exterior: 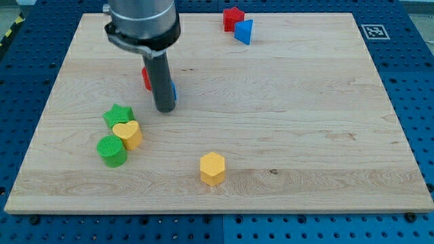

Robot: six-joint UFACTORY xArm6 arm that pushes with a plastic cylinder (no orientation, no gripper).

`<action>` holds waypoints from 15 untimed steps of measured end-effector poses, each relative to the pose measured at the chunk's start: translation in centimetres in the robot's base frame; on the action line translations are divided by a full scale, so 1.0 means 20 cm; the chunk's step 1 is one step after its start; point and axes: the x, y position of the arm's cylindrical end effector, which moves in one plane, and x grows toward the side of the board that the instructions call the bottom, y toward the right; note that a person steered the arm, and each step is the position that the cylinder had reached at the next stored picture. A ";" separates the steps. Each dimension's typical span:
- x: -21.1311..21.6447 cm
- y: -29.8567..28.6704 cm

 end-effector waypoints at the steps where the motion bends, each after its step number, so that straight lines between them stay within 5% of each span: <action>1: -0.13 0.00; 4: -0.20 -0.29; 12: -0.86 0.09; 15: -0.91 -0.14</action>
